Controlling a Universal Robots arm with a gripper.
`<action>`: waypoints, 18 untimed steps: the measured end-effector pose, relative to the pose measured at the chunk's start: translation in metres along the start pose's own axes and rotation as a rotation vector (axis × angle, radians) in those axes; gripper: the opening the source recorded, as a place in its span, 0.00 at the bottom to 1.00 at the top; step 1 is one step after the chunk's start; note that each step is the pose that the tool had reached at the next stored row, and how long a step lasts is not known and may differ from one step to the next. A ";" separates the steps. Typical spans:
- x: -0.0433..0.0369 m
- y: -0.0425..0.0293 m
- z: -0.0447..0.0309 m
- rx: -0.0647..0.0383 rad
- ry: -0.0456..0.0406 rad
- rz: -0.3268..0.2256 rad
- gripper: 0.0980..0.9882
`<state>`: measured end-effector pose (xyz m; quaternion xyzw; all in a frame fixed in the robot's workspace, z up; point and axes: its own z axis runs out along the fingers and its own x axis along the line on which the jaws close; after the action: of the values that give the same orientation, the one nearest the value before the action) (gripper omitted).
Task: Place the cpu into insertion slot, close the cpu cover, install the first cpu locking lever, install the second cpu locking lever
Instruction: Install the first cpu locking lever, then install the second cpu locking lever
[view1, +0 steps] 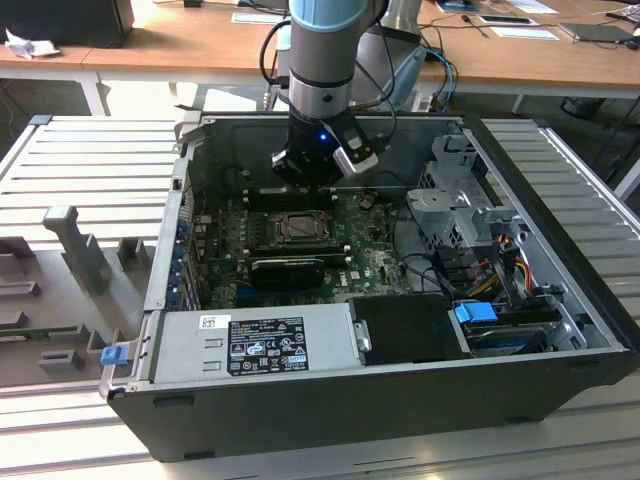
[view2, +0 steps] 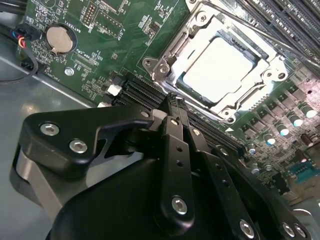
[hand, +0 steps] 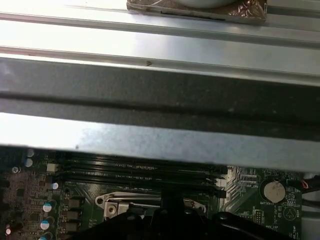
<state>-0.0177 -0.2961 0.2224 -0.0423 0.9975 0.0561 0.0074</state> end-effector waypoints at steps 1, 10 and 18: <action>0.0000 -0.0003 0.0000 0.000 -0.0001 0.000 0.01; 0.0005 -0.0069 -0.0008 0.000 -0.0001 0.000 0.01; 0.0007 -0.0102 -0.0068 0.000 0.0000 0.000 0.01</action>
<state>-0.0176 -0.3070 0.2280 -0.0423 0.9975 0.0560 0.0074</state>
